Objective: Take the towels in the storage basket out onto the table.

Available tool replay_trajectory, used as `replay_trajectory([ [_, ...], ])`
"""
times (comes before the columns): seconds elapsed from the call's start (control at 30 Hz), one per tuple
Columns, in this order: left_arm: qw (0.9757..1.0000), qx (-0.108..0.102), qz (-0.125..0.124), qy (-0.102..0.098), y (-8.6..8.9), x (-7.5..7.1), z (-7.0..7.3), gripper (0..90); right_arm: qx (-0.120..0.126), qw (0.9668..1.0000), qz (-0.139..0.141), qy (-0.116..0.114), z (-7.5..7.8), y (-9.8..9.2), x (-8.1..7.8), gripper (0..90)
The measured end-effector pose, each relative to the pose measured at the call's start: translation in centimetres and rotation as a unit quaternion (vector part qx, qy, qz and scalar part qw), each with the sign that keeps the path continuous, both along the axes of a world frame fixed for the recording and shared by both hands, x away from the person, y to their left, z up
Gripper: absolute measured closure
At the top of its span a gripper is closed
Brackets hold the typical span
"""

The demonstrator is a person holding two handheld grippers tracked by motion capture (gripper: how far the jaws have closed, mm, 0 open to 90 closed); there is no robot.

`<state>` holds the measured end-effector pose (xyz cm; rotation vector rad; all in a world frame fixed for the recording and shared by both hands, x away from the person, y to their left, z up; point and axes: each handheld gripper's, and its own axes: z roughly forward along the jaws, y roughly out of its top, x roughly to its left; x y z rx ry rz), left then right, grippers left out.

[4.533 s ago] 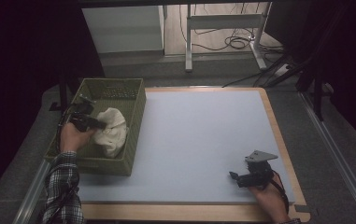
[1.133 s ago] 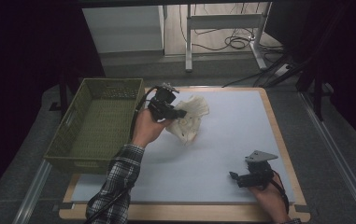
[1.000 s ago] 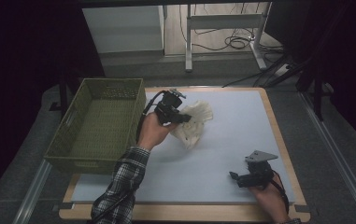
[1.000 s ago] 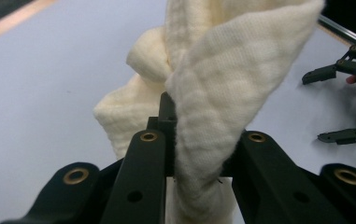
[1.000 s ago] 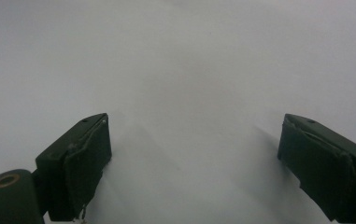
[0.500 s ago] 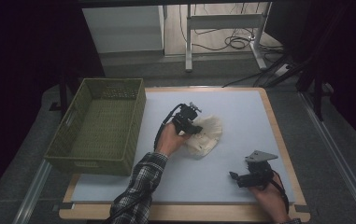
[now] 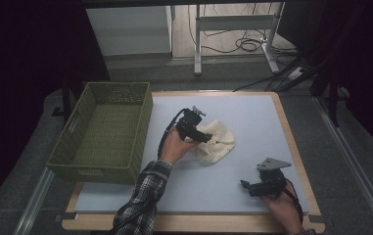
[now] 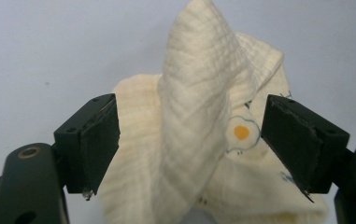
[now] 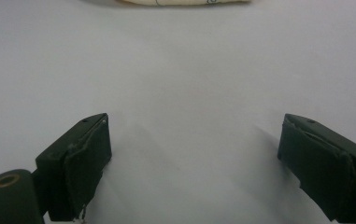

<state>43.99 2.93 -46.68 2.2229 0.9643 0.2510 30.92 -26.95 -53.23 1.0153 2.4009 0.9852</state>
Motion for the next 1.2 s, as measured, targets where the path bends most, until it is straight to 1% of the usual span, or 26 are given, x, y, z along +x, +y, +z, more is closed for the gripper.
replay_trajectory([
  [0.13, 0.9999, -0.007, 0.006, -0.007, 0.9, -0.8, 0.4, 20.2, 0.000, 1.0000, 0.000, 0.000, 0.0, 0.0, 0.0, 9.8],
  [0.17, 0.9999, -0.008, 0.011, -0.008, 1.5, -1.5, 0.4, 20.4, -0.001, 1.0000, 0.000, 0.000, 0.0, 0.0, 0.0, 9.8],
  [0.27, 0.9998, -0.008, 0.017, -0.012, 2.2, -2.1, 0.2, 20.4, -0.002, 1.0000, 0.001, 0.001, 0.0, 0.0, 0.0, 10.2],
  [0.3, 0.9996, -0.010, 0.023, -0.014, 3.0, -2.6, -0.2, 20.4, -0.001, 1.0000, 0.002, 0.003, 0.1, 0.0, 0.0, 10.2],
  [0.37, 0.9995, -0.009, 0.029, -0.012, 3.6, -3.1, -0.8, 20.4, -0.002, 1.0000, 0.002, 0.003, 0.1, 0.0, 0.0, 11.3],
  [0.4, 0.9995, -0.009, 0.029, -0.012, 3.6, -3.1, -0.8, 20.8, 0.000, 1.0000, 0.004, 0.000, 0.1, 0.0, 0.0, 13.9],
  [0.43, 0.9993, -0.009, 0.033, -0.013, 4.2, -3.5, -1.4, 22.4, 0.002, 1.0000, 0.008, 0.000, 0.1, 0.0, -0.1, 17.6],
  [0.47, 0.9993, -0.009, 0.033, -0.013, 4.2, -3.5, -1.4, 24.1, 0.002, 1.0000, 0.008, 0.000, 0.1, 0.0, -0.1, 17.6],
  [0.5, 0.9992, -0.014, 0.037, -0.008, 4.7, -3.9, -2.2, 25.5, 0.008, 0.9999, 0.007, -0.003, 0.2, 0.0, -0.3, 26.8],
  [0.53, 0.9992, -0.014, 0.037, -0.008, 4.7, -3.9, -2.2, 27.5, 0.008, 0.9999, 0.007, -0.003, 0.2, 0.0, -0.3, 26.8],
  [0.57, 0.9992, -0.011, 0.039, -0.008, 5.1, -4.2, -3.0, 30.9, 0.010, 0.9999, 0.006, -0.004, 0.4, 0.3, -0.4, 36.0],
  [0.6, 0.9990, -0.008, 0.042, -0.011, 5.3, -4.3, -3.6, 33.2, 0.009, 0.9999, 0.011, -0.003, 0.4, 0.5, -0.5, 39.9],
  [0.67, 0.9989, -0.007, 0.044, -0.011, 5.4, -4.4, -3.8, 37.5, 0.013, 0.9997, 0.021, 0.000, 0.5, 1.3, -0.4, 43.9],
  [0.7, 0.9988, -0.013, 0.044, -0.013, 5.7, -4.5, -4.5, 41.0, 0.018, 0.9994, 0.029, 0.004, 0.6, 1.7, -0.3, 47.1],
  [0.73, 0.9988, -0.013, 0.044, -0.013, 5.7, -4.5, -4.5, 42.4, 0.018, 0.9994, 0.029, 0.004, 0.6, 1.7, -0.3, 47.1],
  [0.77, 0.9988, -0.017, 0.043, -0.014, 5.8, -4.4, -5.0, 44.4, 0.027, 0.9987, 0.043, 0.009, 0.7, 2.9, 0.1, 52.5],
  [0.8, 0.9988, -0.017, 0.043, -0.014, 5.8, -4.4, -5.0, 45.7, 0.027, 0.9987, 0.043, 0.009, 0.7, 2.9, 0.1, 52.5],
  [0.83, 0.9988, -0.017, 0.043, -0.017, 5.8, -4.4, -5.3, 45.6, 0.036, 0.9977, 0.056, 0.013, 0.8, 3.7, 0.7, 58.9],
  [0.87, 0.9988, -0.017, 0.043, -0.017, 5.8, -4.4, -5.3, 45.6, 0.036, 0.9977, 0.056, 0.013, 0.8, 3.7, 0.7, 58.9],
  [0.9, 0.9986, -0.021, 0.044, -0.016, 5.9, -4.2, -5.5, 45.6, 0.059, 0.9959, 0.065, 0.022, 0.8, 4.6, 1.6, 62.5],
  [0.93, 0.9986, -0.021, 0.044, -0.016, 5.9, -4.2, -5.5, 45.6, 0.059, 0.9959, 0.065, 0.022, 0.8, 4.6, 1.6, 62.5],
  [0.97, 0.9983, -0.026, 0.049, -0.021, 6.0, -4.0, -5.8, 45.5, 0.069, 0.9950, 0.067, 0.028, 0.7, 5.5, 2.6, 63.2],
  [1.03, 0.9979, -0.032, 0.054, -0.018, 6.0, -3.7, -6.2, 43.8, 0.068, 0.9949, 0.069, 0.026, 0.7, 6.6, 3.6, 62.5],
  [1.07, 0.9979, -0.032, 0.054, -0.018, 6.0, -3.7, -6.2, 42.1, 0.068, 0.9949, 0.069, 0.026, 0.7, 6.6, 3.6, 62.5],
  [1.13, 0.9975, -0.036, 0.058, -0.019, 5.9, -3.2, -6.7, 40.1, 0.059, 0.9957, 0.070, 0.014, 0.7, 8.2, 4.6, 56.3],
  [1.2, 0.9972, -0.037, 0.061, -0.022, 5.8, -3.0, -6.9, 40.2, 0.050, 0.9959, 0.075, 0.006, 0.6, 9.2, 5.2, 55.7],
])
